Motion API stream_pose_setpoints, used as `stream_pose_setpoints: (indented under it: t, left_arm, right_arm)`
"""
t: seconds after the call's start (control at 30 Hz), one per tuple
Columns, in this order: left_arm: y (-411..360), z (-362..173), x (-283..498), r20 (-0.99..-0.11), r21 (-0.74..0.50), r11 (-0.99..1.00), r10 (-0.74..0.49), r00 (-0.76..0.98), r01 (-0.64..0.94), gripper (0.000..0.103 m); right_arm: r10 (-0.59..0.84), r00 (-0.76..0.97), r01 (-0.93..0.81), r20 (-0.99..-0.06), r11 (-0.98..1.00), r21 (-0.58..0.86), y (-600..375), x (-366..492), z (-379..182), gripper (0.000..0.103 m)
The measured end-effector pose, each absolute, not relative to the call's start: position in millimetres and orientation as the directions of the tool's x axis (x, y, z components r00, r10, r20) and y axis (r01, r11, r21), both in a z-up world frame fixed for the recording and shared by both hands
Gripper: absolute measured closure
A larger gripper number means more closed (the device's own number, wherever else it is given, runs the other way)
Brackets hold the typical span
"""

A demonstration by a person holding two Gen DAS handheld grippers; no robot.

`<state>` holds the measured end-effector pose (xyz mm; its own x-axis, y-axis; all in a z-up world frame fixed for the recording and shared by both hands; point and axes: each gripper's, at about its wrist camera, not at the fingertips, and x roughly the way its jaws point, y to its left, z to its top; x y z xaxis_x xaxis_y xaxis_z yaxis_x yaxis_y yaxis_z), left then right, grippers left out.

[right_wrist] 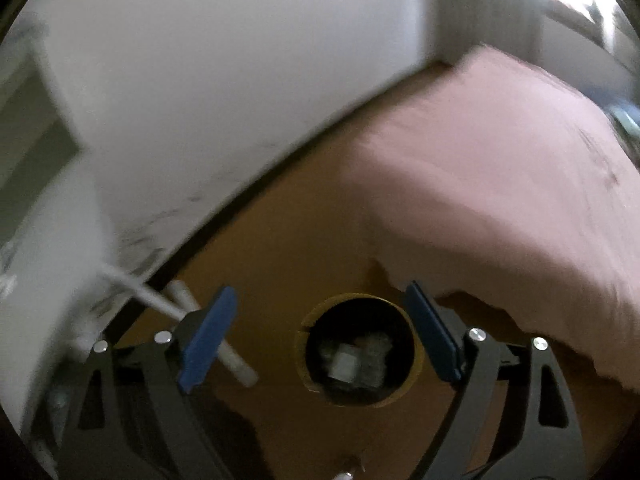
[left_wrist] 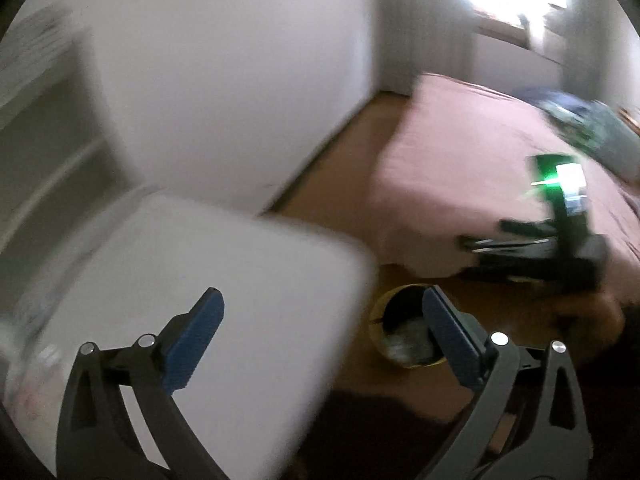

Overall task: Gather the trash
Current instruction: 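Grasp the white cup with the right tool while the left tool grasps the red-yellow snack box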

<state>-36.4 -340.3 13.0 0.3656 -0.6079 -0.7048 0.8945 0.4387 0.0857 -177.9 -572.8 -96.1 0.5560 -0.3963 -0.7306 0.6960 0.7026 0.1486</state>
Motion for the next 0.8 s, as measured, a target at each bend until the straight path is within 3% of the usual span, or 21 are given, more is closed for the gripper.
stream_pose_setpoints:
  t: [0.2,0.37,0.53,0.8]
  left_arm:
    - [-182.4,16.8,57.9,-0.715,0.126,0.766,-0.371,0.593,0.631,0.006]
    - [-51.2,0.6,108.4,-0.757,0.066,0.931,-0.187,0.626,0.358,0.006]
    - [36.6,-11.7,119.4,-0.775,0.006,0.981,-0.117,0.621,0.193,0.006]
    - [80.7,-26.9,130.7,-0.789,-0.021,0.992,-0.091,0.607,0.123,0.006]
  right_arm:
    - [-0.104,0.738,0.317,-0.667,0.926,0.205,-460.4,-63.6,-38.8,0.018]
    - [0.139,0.698,-0.027,-0.702,0.985,0.168,-346.4,52.9,-25.5,0.018]
    - [0.197,0.62,-0.166,-0.76,0.979,0.119,-270.1,143.3,-37.3,0.018]
    - [0.139,0.545,-0.176,-0.827,0.983,0.049,-234.1,216.4,-70.8,0.022]
